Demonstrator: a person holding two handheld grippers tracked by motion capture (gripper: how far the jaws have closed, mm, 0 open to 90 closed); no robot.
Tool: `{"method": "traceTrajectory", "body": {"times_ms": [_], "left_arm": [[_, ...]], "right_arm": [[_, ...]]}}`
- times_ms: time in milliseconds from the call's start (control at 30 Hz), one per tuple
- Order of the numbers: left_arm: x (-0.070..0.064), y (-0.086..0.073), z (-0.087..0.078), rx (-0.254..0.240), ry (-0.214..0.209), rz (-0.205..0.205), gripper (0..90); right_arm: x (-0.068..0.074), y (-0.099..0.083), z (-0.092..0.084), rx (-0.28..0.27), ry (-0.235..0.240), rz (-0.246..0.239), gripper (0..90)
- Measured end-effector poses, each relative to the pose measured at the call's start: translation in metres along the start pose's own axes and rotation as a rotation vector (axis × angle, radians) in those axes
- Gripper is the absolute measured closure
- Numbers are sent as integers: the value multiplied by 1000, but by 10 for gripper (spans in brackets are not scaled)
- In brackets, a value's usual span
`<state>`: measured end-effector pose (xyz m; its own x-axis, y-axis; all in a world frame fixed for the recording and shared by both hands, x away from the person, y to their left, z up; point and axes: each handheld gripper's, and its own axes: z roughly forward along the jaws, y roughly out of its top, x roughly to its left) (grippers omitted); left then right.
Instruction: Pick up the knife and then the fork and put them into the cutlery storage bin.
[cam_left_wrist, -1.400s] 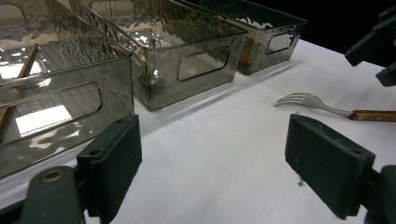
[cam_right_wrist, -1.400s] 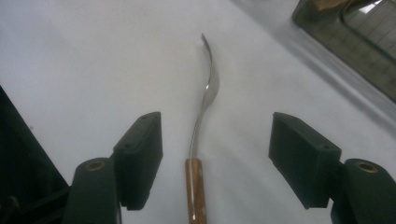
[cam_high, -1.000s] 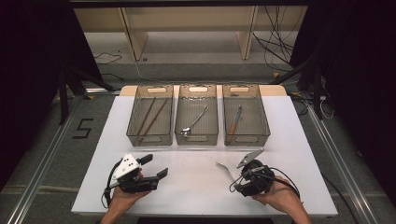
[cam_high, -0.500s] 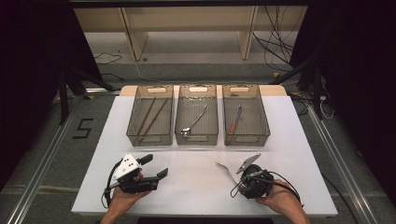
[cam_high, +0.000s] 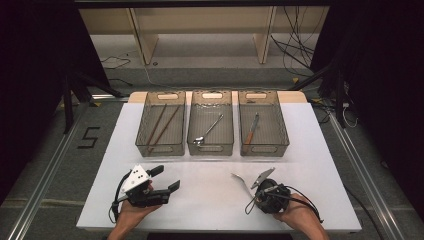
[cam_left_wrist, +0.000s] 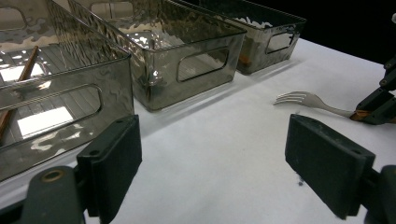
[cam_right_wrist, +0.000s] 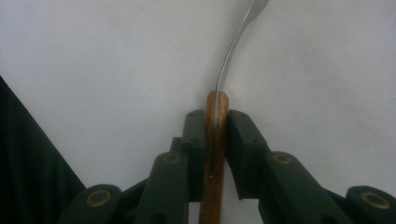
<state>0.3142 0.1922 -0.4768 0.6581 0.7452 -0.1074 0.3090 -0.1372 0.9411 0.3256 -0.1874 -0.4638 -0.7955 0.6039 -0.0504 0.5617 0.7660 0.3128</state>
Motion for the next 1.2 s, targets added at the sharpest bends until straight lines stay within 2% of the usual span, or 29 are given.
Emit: {"method": "traceTrajectory", "body": {"times_ms": [267,533,800,1067,1200], "left_arm": [[0,0,0,3,1,0,184],[0,0,0,-1,2,0,184],[0,0,1,0,1,0,184],[0,-1,1,1,0,-3,184],[0,-1,1,2,1,3,184]], "right_arm": [[0,0,-1,-13,-14,4,804],[2,0,-6,-38,-16,-19,810],[0,0,-18,-105,-32,-19,810],[-3,3,-34,-205,-19,-15,810],[-4,7,-41,-234,-22,-13,810]]}}
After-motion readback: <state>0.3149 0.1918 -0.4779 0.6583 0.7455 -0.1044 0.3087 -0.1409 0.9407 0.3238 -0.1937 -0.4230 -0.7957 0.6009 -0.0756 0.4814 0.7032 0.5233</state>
